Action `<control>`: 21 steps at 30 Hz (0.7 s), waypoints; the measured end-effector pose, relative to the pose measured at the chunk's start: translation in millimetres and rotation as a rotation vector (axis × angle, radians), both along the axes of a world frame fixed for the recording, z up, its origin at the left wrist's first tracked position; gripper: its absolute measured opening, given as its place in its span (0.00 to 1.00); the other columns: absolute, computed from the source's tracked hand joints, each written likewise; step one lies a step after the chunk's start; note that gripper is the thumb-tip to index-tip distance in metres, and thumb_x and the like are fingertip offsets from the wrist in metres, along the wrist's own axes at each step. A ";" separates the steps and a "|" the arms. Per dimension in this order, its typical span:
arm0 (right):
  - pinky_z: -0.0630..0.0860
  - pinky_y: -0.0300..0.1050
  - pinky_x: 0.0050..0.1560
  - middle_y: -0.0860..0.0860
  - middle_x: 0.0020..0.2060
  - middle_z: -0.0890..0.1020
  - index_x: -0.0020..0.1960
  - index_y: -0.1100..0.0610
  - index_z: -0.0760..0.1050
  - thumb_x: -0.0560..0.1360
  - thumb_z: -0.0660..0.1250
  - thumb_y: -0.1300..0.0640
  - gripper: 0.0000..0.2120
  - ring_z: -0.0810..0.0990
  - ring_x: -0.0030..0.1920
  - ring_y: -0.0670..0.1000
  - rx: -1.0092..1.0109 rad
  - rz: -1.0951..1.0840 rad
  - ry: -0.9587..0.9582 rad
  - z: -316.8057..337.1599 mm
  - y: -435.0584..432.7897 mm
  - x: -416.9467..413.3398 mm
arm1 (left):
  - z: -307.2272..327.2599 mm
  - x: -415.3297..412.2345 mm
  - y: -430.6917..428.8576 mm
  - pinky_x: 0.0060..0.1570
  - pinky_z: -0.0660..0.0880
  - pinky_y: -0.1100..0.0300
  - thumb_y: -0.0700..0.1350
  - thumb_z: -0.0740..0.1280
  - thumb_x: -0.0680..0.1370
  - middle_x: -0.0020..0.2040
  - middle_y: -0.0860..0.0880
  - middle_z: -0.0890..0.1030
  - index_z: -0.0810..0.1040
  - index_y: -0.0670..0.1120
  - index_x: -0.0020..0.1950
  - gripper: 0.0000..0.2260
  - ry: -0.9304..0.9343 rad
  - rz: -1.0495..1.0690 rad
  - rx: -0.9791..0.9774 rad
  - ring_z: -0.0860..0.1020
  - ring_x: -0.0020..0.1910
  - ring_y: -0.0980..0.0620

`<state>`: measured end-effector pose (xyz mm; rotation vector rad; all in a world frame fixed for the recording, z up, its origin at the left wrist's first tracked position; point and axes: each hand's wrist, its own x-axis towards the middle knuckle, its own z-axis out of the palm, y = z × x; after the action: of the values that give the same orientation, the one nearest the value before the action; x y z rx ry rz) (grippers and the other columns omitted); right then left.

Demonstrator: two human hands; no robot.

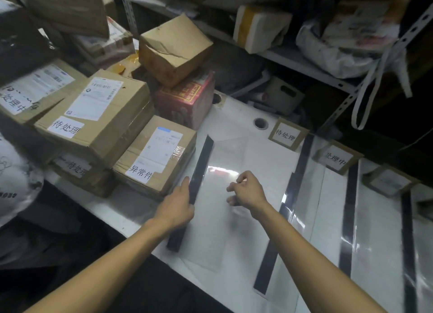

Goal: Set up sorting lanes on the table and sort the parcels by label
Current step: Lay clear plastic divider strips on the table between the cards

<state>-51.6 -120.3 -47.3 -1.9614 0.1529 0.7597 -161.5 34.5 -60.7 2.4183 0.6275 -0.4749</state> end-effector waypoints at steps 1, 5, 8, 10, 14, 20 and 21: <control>0.78 0.48 0.37 0.61 0.47 0.82 0.45 0.54 0.65 0.80 0.61 0.67 0.10 0.77 0.32 0.57 0.029 -0.004 -0.017 5.4 -2.1 0.7 | 2.3 0.6 -1.0 0.64 0.69 0.48 0.40 0.59 0.77 0.72 0.40 0.65 0.51 0.45 0.78 0.31 0.001 -0.011 0.009 0.70 0.67 0.37; 0.79 0.46 0.35 0.61 0.45 0.83 0.46 0.56 0.66 0.79 0.60 0.67 0.09 0.77 0.30 0.56 0.073 -0.042 -0.080 30.8 -21.0 2.9 | 19.8 3.1 -13.3 0.67 0.67 0.49 0.43 0.59 0.78 0.73 0.42 0.66 0.61 0.45 0.76 0.25 -0.022 -0.064 0.100 0.68 0.69 0.40; 0.78 0.44 0.32 0.61 0.45 0.83 0.47 0.56 0.68 0.80 0.60 0.67 0.07 0.77 0.30 0.56 0.106 -0.057 -0.107 52.3 -46.2 1.2 | 37.9 6.9 -35.6 0.64 0.70 0.51 0.43 0.59 0.77 0.71 0.44 0.71 0.65 0.45 0.74 0.24 -0.077 -0.077 0.172 0.71 0.67 0.43; 0.78 0.43 0.30 0.61 0.44 0.83 0.47 0.56 0.68 0.79 0.60 0.67 0.07 0.77 0.30 0.55 0.122 -0.068 -0.134 67.6 -66.5 -0.7 | 49.3 10.5 -55.3 0.59 0.73 0.52 0.42 0.59 0.77 0.65 0.45 0.78 0.68 0.45 0.72 0.22 -0.119 -0.058 0.176 0.75 0.63 0.43; 0.76 0.42 0.29 0.60 0.43 0.82 0.51 0.58 0.70 0.79 0.59 0.67 0.06 0.76 0.31 0.54 0.135 -0.087 -0.186 100.6 -116.8 -1.2 | 73.4 17.0 -107.4 0.50 0.73 0.54 0.41 0.57 0.78 0.55 0.48 0.82 0.70 0.47 0.69 0.19 -0.173 -0.016 0.133 0.78 0.56 0.44; 0.77 0.43 0.28 0.61 0.42 0.82 0.51 0.60 0.70 0.79 0.58 0.68 0.05 0.76 0.30 0.54 0.152 -0.104 -0.266 142.3 -211.0 -1.8 | 112.8 23.0 -201.4 0.49 0.74 0.54 0.44 0.58 0.77 0.46 0.51 0.83 0.70 0.47 0.66 0.17 -0.251 -0.024 0.080 0.79 0.49 0.45; 0.76 0.41 0.27 0.60 0.41 0.82 0.51 0.60 0.70 0.79 0.58 0.68 0.05 0.76 0.30 0.53 0.144 -0.107 -0.285 149.5 -227.2 -2.0 | 119.2 24.5 -216.8 0.49 0.74 0.54 0.44 0.58 0.77 0.45 0.52 0.83 0.70 0.47 0.66 0.17 -0.263 -0.035 0.080 0.79 0.48 0.46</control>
<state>-53.6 -347.4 102.1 -1.8852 0.0298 0.4048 -137.0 -182.2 58.5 2.5143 0.4977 -0.1427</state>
